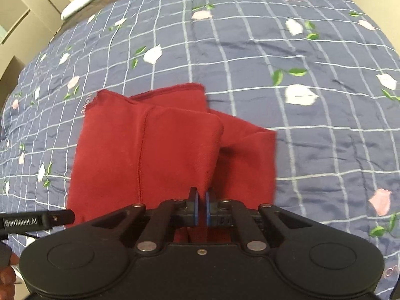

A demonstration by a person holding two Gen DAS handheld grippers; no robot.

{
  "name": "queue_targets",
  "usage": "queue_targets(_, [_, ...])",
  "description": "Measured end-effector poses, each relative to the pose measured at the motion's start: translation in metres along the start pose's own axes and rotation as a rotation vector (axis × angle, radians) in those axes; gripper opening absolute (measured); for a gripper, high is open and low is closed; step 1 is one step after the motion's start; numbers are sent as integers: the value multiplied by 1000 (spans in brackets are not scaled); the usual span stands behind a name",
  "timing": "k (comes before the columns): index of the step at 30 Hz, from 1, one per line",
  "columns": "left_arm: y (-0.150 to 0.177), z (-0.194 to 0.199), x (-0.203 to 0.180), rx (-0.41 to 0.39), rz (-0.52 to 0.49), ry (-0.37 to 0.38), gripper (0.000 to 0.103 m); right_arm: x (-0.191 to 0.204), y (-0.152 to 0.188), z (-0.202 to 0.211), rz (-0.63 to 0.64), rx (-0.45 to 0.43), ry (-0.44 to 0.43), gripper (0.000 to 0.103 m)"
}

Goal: Fold small clothes
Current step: 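Close the right tool on the folded sweater edge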

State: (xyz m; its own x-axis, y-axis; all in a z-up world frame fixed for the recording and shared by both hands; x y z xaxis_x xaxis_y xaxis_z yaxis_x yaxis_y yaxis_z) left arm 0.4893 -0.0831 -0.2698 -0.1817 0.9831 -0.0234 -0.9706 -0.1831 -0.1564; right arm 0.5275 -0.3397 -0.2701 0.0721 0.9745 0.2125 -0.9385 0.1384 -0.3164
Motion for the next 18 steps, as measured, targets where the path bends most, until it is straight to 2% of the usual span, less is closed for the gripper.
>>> queue_targets(5, [0,0,-8,-2,0,24,102,-25,2,12,-19,-14,22,5])
queue_targets(10, [4,-3,-15,18,-17,18,102,-46,9,10,-60,11,48,5])
queue_targets(18, [12,-10,-11,71,-27,-9,102,-44,16,3,-39,41,60,6])
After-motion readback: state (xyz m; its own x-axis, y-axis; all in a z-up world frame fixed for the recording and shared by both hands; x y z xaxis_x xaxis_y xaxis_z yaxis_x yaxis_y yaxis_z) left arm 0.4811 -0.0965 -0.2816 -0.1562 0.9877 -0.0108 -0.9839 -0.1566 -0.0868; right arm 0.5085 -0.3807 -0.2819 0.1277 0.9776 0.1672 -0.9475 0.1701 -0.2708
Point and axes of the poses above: each gripper's, at about its wrist camera, not at the fingertips, and z roughly against the way its jaws point, x to its left, y to its underside, the point moved 6 cm from there along -z, roughly the way its jaws point, and after that the axes turned 2 degrees about -x, right-handed, at the moved point
